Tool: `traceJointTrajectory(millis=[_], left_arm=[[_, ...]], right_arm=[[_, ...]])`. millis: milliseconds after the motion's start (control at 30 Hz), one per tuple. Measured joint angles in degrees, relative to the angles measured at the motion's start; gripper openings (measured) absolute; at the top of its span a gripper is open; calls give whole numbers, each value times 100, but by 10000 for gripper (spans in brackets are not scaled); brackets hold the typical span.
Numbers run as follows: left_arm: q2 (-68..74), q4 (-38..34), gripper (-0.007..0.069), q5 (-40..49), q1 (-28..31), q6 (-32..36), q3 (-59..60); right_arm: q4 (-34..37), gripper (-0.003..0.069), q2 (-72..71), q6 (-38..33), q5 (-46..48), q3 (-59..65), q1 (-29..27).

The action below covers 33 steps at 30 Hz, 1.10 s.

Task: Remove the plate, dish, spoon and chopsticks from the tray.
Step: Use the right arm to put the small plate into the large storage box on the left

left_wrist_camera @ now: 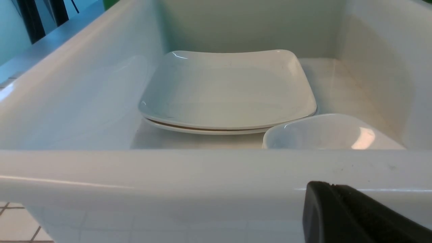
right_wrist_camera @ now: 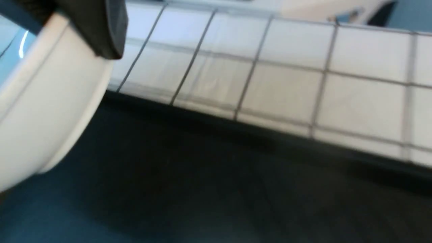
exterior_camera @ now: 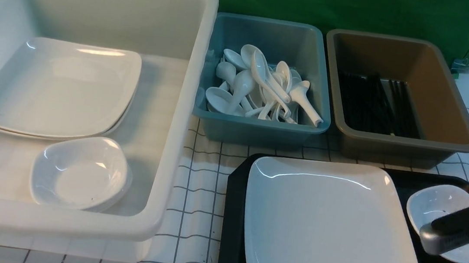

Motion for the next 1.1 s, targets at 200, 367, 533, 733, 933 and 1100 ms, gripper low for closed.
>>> traceJointTrajectory(millis=[200,367,533,733,933,1100], left_arm=[[0,0,21,0,0,-6,0],[0,0,21,0,0,-6,0],[0,0,21,0,0,-6,0],[0,0,21,0,0,4,0],[0,0,21,0,0,-1,0],[0,0,21,0,0,-1,0]], right_arm=[[343,73,-929,-118,18,-843,0],[2110,73,-1312,-1140,-450,-2121,0],[5279,73,-705,-3440,-849,-2693,41],[6286,73,691,-4656,-1108,-3198,683],[5938,73,2651,-5576,-1335,-4832,1687],[4748,73,3852,-5729,-1522,-6277,2197]])
